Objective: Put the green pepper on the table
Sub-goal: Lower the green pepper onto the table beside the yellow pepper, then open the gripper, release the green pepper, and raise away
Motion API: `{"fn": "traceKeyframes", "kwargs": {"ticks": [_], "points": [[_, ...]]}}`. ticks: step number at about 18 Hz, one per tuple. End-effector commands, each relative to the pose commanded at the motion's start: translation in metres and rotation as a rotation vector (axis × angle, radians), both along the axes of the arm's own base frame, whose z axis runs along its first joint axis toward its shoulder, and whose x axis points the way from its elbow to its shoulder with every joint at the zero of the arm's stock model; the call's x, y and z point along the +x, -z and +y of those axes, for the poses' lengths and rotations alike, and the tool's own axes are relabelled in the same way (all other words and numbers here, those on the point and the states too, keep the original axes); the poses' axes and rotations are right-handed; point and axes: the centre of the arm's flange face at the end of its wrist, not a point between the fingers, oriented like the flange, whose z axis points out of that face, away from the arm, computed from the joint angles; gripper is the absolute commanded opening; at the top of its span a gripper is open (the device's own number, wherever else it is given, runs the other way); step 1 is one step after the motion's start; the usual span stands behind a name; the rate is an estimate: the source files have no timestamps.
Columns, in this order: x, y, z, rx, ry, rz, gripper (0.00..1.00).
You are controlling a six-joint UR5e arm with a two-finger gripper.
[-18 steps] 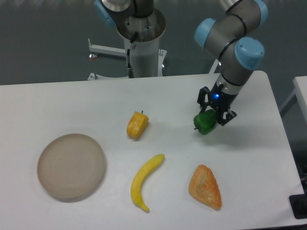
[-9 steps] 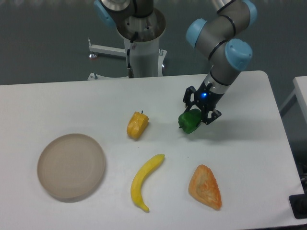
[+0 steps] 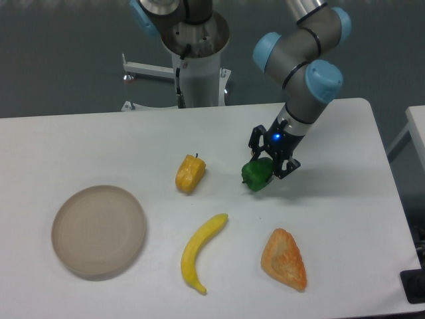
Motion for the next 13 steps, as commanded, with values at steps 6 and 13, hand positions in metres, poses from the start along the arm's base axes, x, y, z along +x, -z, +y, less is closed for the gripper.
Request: {"fn": "traceKeyframes", "kwargs": {"ticks": [6,13], "points": [[-0.0011,0.0029,0.0005,-0.004,0.002,0.000,0.34],[-0.0062,-0.0020,0.0005,-0.002,-0.009,0.007,0.82]]}}
